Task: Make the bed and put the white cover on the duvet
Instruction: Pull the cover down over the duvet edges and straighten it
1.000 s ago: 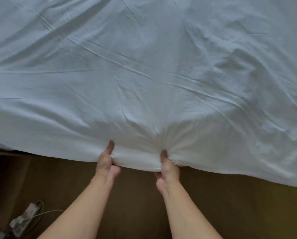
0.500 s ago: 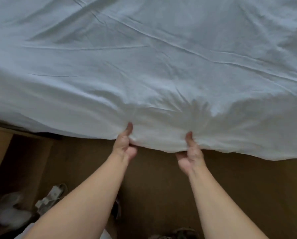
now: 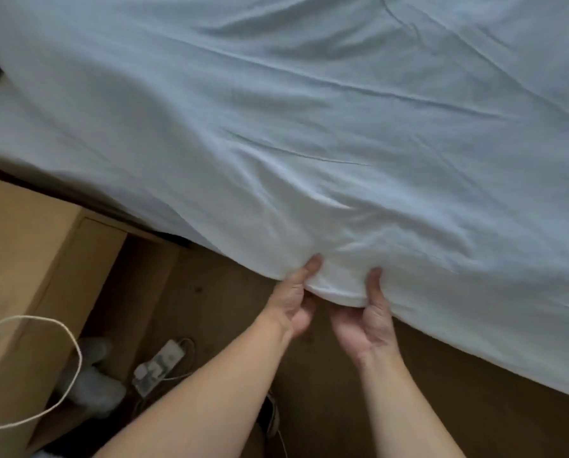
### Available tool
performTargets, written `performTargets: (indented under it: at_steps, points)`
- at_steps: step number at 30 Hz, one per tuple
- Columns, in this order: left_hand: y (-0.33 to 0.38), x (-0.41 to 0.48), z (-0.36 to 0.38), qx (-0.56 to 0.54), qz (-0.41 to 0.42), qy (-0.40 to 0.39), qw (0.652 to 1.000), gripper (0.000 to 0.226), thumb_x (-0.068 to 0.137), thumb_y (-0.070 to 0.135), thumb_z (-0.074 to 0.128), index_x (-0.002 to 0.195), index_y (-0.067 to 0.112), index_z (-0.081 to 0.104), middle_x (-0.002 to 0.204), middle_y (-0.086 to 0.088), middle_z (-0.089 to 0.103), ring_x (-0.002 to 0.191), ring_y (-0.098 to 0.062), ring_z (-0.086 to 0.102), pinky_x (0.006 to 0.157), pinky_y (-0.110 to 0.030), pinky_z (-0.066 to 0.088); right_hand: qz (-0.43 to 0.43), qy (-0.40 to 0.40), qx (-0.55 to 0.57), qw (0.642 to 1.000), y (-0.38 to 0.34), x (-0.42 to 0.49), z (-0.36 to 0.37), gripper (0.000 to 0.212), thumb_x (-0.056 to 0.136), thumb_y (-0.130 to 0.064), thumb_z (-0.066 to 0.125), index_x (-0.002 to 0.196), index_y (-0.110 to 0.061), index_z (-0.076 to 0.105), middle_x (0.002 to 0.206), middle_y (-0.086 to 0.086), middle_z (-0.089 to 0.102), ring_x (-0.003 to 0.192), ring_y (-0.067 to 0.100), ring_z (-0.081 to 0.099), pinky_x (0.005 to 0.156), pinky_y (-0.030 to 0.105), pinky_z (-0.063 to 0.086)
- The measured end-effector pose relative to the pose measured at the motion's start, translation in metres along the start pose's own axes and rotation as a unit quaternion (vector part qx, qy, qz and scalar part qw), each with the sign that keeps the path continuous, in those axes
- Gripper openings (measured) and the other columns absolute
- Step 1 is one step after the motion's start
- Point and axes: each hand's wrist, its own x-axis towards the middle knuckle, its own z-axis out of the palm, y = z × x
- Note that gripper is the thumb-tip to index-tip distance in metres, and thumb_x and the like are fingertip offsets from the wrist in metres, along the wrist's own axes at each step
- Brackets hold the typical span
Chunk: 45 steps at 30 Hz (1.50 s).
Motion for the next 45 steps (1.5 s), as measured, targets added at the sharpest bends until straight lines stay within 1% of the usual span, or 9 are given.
performTargets:
  at_steps: [6,9,13,19,23,28,37,43,45]
  points:
    - [0.15,0.023,-0.07,-0.029,0.097,0.06,0.993,0.055,0.083,0.019,0.077,0.135,0.008,0.061,0.131,-0.016,0.067,0.119,-0.032,0.066,0.105,-0.051,0.05,-0.04,0.17,0.006,0.985,0.061,0.032,0.04,0.061,0.08,-0.026,0.081,0.136,-0.015,0.06,0.109,0.009,0.076,0.106,0.027,0.072,0.105,0.048,0.049]
    - [0.146,0.006,-0.092,-0.029,0.034,0.063,0.997,0.057,0.085,0.015,0.075,0.139,0.007,0.058,0.132,-0.016,0.067,0.119,-0.031,0.066,0.103,-0.048,0.052,0.019,0.103,0.04,0.994,0.084,0.03,0.057,0.087,0.056,-0.028,0.097,0.135,-0.016,0.062,0.122,0.011,0.072,0.114,0.03,0.069,0.111,0.048,0.042]
    - [0.227,0.022,-0.094,-0.04,0.112,0.013,0.993,0.073,0.077,0.034,0.085,0.138,0.007,0.058,0.136,-0.017,0.064,0.127,-0.034,0.061,0.11,-0.051,0.045,0.067,-0.016,0.008,0.998,0.141,0.058,0.111,0.069,0.079,-0.031,0.077,0.142,-0.016,0.054,0.14,0.011,0.061,0.131,0.034,0.057,0.118,0.049,0.035]
    - [0.31,0.055,-0.087,-0.041,0.141,0.022,0.989,0.059,0.079,0.022,0.084,0.13,0.0,0.065,0.132,-0.022,0.065,0.119,-0.037,0.065,0.104,-0.052,0.051,0.029,0.071,-0.015,0.997,0.204,0.097,0.188,0.044,0.091,-0.027,0.07,0.131,-0.011,0.06,0.12,0.012,0.072,0.116,0.028,0.068,0.107,0.045,0.05]
    - [0.274,0.008,-0.113,-0.035,0.089,0.055,0.994,0.048,0.084,0.007,0.072,0.13,-0.002,0.063,0.129,-0.025,0.065,0.119,-0.042,0.064,0.106,-0.056,0.048,0.039,0.161,-0.08,0.983,0.219,0.069,0.164,0.038,0.097,-0.026,0.062,0.128,-0.003,0.061,0.103,0.015,0.077,0.091,0.025,0.076,0.07,0.037,0.064]
    - [0.359,0.007,-0.11,-0.089,0.182,0.091,0.975,0.045,0.093,0.038,0.067,0.13,0.013,0.065,0.127,-0.014,0.069,0.116,-0.035,0.067,0.097,-0.052,0.053,0.064,0.153,-0.104,0.981,0.21,0.061,0.165,0.029,0.101,-0.023,0.058,0.122,-0.004,0.065,0.11,0.016,0.075,0.092,0.026,0.076,0.074,0.043,0.063]
    - [0.373,-0.071,-0.125,-0.053,0.228,0.174,0.956,0.026,0.088,-0.001,0.065,0.109,0.012,0.071,0.108,-0.013,0.076,0.091,-0.031,0.075,0.072,-0.043,0.062,0.094,0.188,-0.188,0.959,0.196,0.045,0.165,0.034,0.1,-0.023,0.061,0.132,-0.009,0.061,0.113,0.014,0.075,0.094,0.027,0.075,0.069,0.044,0.064]
    - [0.436,-0.062,-0.112,-0.113,0.332,0.149,0.925,0.051,0.092,0.053,0.065,0.129,0.019,0.064,0.122,-0.009,0.073,0.107,-0.031,0.072,0.085,-0.049,0.06,0.109,0.199,-0.18,0.957,0.191,0.039,0.175,0.023,0.1,-0.019,0.062,0.121,-0.009,0.066,0.103,0.013,0.077,0.089,0.027,0.076,0.06,0.04,0.063]
    - [0.467,-0.052,-0.115,-0.067,0.31,0.156,0.935,0.039,0.096,0.045,0.064,0.123,0.017,0.067,0.112,-0.006,0.077,0.096,-0.025,0.076,0.075,-0.041,0.062,0.099,0.214,-0.204,0.95,0.193,0.042,0.177,0.019,0.1,-0.019,0.061,0.116,-0.01,0.067,0.096,0.011,0.078,0.08,0.024,0.077,0.053,0.034,0.061]
